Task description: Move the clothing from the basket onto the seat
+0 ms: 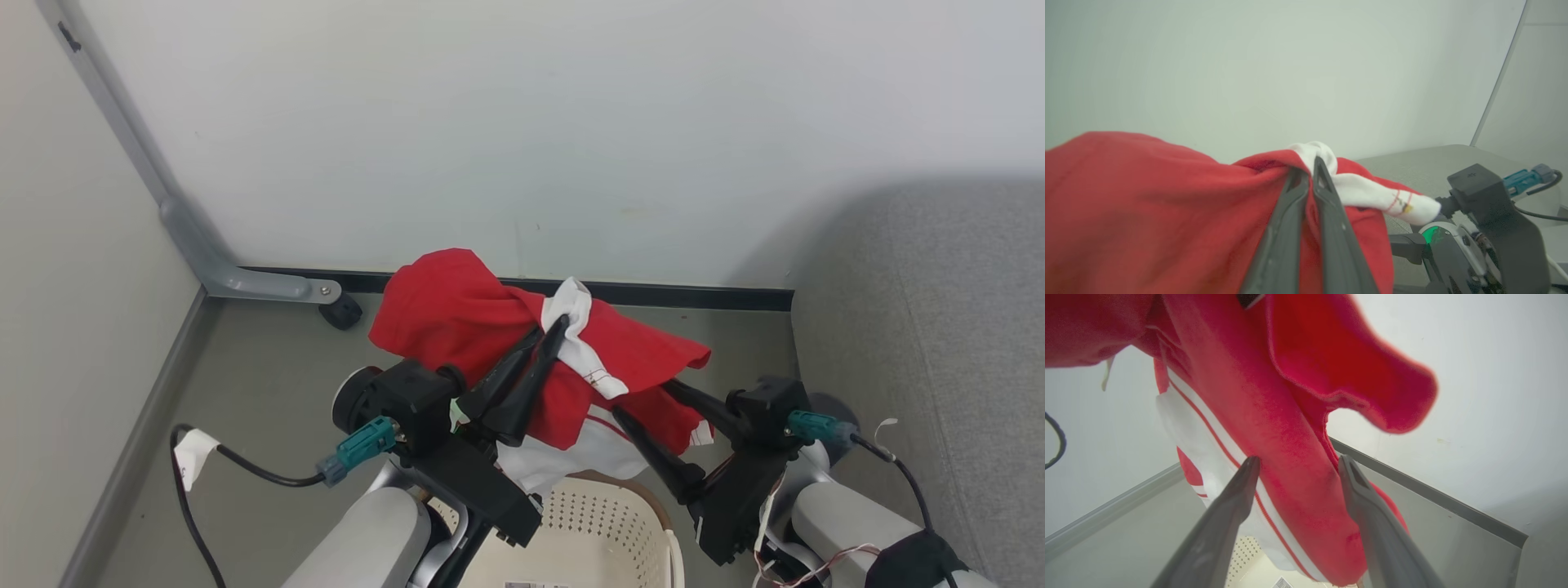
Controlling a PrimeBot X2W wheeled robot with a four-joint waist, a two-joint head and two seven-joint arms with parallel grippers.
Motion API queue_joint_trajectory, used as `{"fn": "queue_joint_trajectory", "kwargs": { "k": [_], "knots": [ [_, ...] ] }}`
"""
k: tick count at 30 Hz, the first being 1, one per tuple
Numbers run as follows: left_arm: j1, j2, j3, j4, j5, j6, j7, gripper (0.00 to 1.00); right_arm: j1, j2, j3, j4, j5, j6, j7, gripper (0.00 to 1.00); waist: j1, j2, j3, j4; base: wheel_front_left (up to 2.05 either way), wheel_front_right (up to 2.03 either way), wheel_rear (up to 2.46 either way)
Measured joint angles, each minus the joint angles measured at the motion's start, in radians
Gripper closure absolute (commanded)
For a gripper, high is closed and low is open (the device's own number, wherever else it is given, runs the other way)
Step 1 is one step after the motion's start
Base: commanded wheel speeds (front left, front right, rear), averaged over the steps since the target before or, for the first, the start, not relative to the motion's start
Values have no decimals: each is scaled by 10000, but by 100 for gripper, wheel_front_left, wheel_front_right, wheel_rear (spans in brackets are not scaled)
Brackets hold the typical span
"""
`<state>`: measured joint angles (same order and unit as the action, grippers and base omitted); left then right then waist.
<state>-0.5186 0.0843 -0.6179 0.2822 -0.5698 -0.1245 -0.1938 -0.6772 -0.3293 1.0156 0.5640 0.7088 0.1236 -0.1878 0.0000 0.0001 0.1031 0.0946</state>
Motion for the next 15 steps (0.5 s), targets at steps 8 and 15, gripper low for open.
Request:
{"fn": "queue_joint_trajectory", "kwargs": {
  "k": [8,15],
  "knots": [
    [-97,-109,-265,-6,-13,0,73,100,-686,138,265,759,401,0,-263,0,0,0,12,365,0,0,0],
    [-98,-109,-430,-15,-29,0,161,100,-1311,384,1179,1070,500,0,-345,0,0,0,57,485,0,0,0]
  ]
}}
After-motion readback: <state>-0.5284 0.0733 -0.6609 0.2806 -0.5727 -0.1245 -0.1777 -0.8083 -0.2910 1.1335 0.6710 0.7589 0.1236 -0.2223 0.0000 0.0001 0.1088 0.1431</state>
